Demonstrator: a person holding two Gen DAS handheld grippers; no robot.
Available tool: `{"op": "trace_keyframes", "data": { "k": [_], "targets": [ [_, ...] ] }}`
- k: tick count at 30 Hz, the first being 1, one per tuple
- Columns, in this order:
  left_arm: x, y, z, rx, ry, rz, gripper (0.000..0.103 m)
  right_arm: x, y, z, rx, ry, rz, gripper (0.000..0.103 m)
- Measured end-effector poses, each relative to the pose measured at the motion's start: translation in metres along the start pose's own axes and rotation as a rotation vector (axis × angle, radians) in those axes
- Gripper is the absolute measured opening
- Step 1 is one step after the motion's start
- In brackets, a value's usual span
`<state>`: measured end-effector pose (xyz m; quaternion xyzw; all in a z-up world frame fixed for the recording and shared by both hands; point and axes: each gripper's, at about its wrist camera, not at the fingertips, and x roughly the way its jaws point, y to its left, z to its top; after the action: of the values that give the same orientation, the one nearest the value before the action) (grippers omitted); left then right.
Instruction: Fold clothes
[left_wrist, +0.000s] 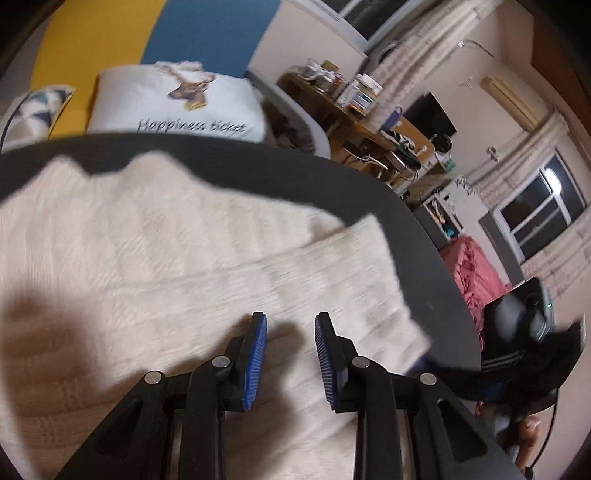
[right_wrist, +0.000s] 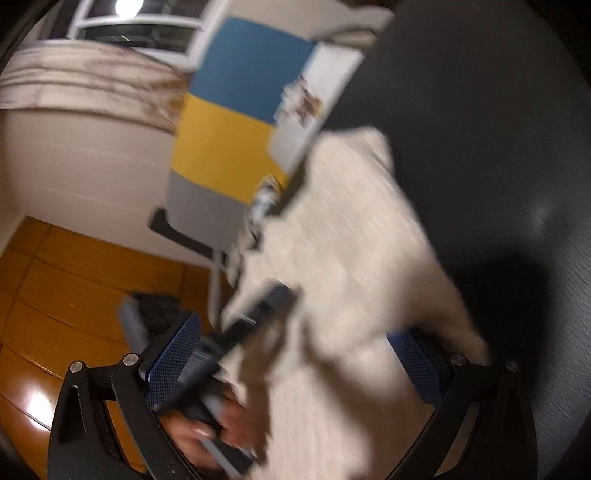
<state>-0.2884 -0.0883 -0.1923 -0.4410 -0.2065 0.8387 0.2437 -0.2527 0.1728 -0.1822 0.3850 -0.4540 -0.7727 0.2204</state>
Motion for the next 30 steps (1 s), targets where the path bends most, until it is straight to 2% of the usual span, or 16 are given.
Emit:
{"op": "trace_keyframes", "data": {
  "k": [2,4,6,7,8,12,15,17,20,23,27,28,30],
  "targets": [
    [0.0,0.007,-0.005,-0.017,-0.007,-0.028,0.017,-0.002,0.005,0.002,-0.018,-0.102,-0.007,0.102],
    [-0.001,0.011,-0.006,-0.036,-0.003,-0.045,0.013,-0.012,0.004,-0.002,-0.021,-0.239,-0.077,0.102],
    [0.001,0.011,-0.005,-0.036,0.002,-0.039,0.012,-0.017,-0.01,-0.008,0.055,-0.289,-0.101,0.099],
    [0.001,0.012,-0.005,-0.038,0.002,-0.041,0.012,-0.015,-0.01,-0.011,0.039,-0.292,-0.135,0.094],
    [0.002,0.012,-0.005,-0.04,0.002,-0.044,0.012,-0.012,-0.005,-0.013,0.01,-0.275,-0.156,0.094],
    [0.001,0.016,-0.006,-0.054,-0.003,-0.058,0.012,-0.011,0.013,-0.016,-0.122,-0.144,-0.207,0.094],
    [0.001,0.018,-0.005,-0.06,-0.008,-0.064,0.012,-0.025,0.03,-0.017,-0.279,-0.022,-0.24,0.095],
    [0.001,0.02,-0.005,-0.065,-0.011,-0.07,0.012,-0.031,0.04,-0.013,-0.331,0.049,-0.199,0.096],
    [0.0,0.021,-0.006,-0.066,-0.013,-0.071,0.012,-0.023,0.062,0.016,-0.396,0.114,-0.177,0.099],
    [0.0,0.023,-0.006,-0.073,-0.015,-0.081,0.012,0.006,0.081,0.055,-0.504,0.245,-0.277,0.099],
    [-0.001,0.025,-0.007,-0.089,-0.02,-0.102,0.012,0.057,0.082,0.092,-0.592,0.46,-0.47,0.099],
    [-0.001,0.025,-0.007,-0.092,-0.021,-0.106,0.012,0.065,0.082,0.095,-0.613,0.499,-0.499,0.099],
    [-0.002,0.026,-0.007,-0.095,-0.022,-0.11,0.012,0.073,0.078,0.09,-0.608,0.56,-0.478,0.099]
  ]
}}
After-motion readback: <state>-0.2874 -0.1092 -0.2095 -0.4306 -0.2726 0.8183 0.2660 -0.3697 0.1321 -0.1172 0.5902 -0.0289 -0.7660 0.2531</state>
